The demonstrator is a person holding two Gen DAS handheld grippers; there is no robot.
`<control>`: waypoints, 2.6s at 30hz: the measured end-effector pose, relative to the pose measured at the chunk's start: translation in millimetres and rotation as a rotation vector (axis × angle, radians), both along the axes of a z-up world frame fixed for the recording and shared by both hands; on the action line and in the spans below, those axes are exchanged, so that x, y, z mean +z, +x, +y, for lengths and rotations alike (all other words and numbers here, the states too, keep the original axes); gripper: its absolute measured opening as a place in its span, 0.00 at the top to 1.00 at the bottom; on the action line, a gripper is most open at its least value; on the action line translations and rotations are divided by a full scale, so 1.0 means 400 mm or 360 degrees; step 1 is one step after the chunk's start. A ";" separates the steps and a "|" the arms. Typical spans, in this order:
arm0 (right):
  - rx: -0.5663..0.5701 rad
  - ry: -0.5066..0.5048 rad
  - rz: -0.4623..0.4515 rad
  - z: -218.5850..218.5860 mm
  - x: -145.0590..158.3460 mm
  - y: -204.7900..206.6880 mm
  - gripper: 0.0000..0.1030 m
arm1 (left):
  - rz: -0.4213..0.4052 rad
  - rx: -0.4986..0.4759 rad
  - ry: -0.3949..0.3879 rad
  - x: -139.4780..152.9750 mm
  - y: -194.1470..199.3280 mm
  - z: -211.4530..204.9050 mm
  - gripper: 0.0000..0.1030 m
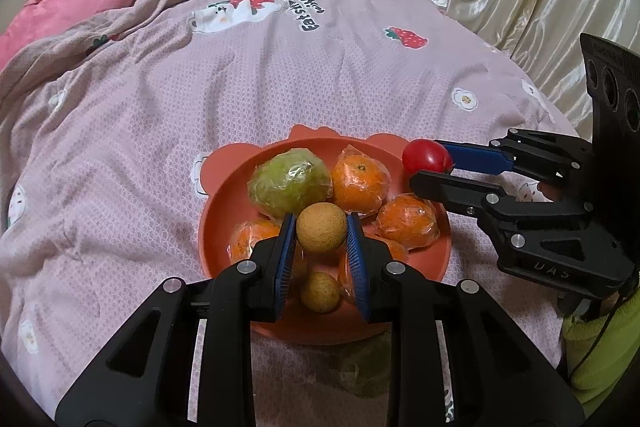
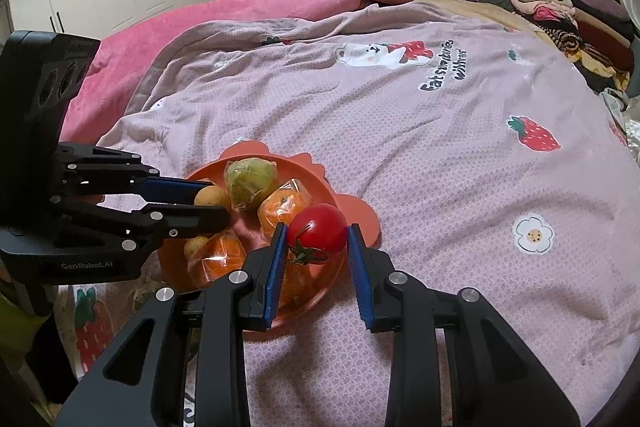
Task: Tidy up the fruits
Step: 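Carry the tomato over the plate with the right tool while the left tool carries the tan fruit, then drop the tomato in the plate with the right tool while the left tool releases the tan fruit, then withdraw both open tools from the plate toward the remaining fruit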
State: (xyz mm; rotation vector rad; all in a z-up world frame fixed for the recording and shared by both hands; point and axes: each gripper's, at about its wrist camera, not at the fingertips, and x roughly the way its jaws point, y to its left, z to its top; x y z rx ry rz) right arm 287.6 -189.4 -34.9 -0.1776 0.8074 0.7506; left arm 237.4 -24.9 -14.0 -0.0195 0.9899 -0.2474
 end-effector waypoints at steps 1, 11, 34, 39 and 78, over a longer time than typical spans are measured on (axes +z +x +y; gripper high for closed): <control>-0.0001 -0.0003 0.0000 0.001 -0.002 0.000 0.72 | -0.0001 -0.0001 0.0003 0.000 -0.001 -0.001 0.82; -0.0007 -0.0015 0.0004 0.006 -0.007 0.002 0.71 | -0.0003 0.0003 -0.0012 -0.001 -0.001 0.004 0.82; -0.0069 0.0063 -0.0038 -0.041 0.029 -0.006 0.64 | -0.0016 0.0015 -0.0016 0.003 -0.009 0.002 0.77; -0.0077 0.0075 -0.0046 -0.052 0.036 -0.013 0.60 | -0.0025 0.0036 -0.0029 0.011 -0.016 0.010 0.77; -0.0087 0.0225 -0.0236 -0.112 0.155 -0.175 0.18 | -0.0216 0.0100 -0.0041 0.127 -0.141 0.008 0.36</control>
